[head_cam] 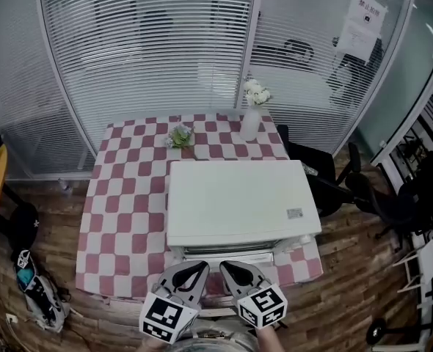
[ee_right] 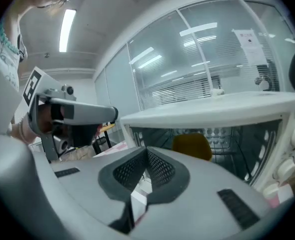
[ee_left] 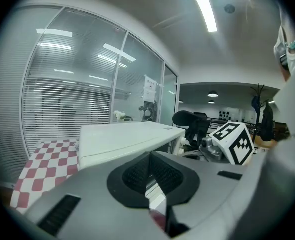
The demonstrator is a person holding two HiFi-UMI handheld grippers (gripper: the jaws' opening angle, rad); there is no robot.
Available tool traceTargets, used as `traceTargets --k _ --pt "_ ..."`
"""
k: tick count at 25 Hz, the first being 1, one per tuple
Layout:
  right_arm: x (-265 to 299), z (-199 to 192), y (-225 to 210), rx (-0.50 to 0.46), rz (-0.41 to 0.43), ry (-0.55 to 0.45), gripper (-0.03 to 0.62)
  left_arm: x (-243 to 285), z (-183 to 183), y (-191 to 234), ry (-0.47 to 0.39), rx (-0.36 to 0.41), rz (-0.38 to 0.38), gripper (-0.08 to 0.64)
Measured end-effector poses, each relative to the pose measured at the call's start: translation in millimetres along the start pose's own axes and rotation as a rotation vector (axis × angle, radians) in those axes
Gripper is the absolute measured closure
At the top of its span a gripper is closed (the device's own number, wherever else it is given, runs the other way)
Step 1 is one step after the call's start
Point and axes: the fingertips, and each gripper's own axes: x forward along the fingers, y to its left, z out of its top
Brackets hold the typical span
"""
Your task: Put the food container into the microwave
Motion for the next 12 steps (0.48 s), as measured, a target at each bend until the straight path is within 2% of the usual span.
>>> traceTargets --k 6,12 --pt "-13 56 17 -0.064 0.001 -0.138 0.598 -7 20 0 -0.048 0.017 -0.006 0.546" --pt "-20 99 26 -0.129 -0.006 -0.221 0.598 -11 33 3 -0.067 0.036 -0.001 0.545"
